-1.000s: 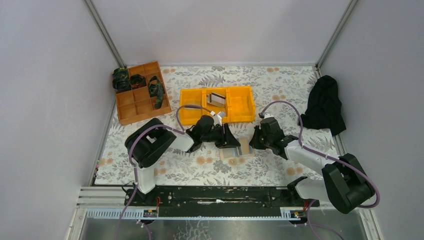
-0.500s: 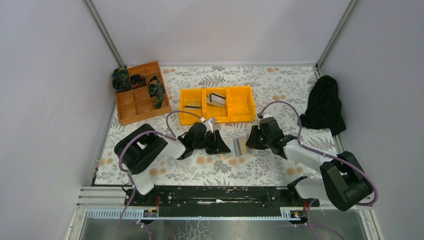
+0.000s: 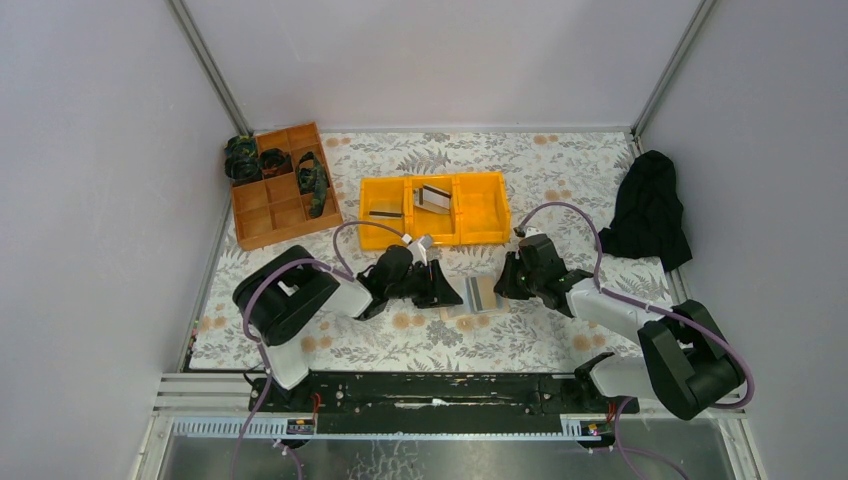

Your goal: Take the credit cards out of the card holder

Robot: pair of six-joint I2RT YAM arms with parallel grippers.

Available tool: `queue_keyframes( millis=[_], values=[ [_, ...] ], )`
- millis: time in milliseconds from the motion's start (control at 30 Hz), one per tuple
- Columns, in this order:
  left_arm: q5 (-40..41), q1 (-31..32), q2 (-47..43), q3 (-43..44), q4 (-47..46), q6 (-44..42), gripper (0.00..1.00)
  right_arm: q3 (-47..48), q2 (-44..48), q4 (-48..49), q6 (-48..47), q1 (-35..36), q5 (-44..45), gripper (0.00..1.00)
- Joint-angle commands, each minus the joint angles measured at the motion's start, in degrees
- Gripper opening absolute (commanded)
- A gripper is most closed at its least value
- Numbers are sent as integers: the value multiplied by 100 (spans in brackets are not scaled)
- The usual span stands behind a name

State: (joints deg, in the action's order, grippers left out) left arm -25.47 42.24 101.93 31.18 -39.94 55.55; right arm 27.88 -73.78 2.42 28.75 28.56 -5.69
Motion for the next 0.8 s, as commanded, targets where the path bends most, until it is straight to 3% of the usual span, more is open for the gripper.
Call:
queue_keyframes(
  millis=[0,167,267,767],
  values=[
    [148,-12,341,-2,171,-118,44,203,95,36,18,66,-191,14],
    [99,-7,454,7,76,-87,44,248,219,-67,7,119,-128,9],
    [83,-13,484,11,54,-83,44,279,273,-180,-17,124,-34,1],
    [86,-18,215,-49,79,-89,44,547,851,-805,-194,238,429,0]
  ],
)
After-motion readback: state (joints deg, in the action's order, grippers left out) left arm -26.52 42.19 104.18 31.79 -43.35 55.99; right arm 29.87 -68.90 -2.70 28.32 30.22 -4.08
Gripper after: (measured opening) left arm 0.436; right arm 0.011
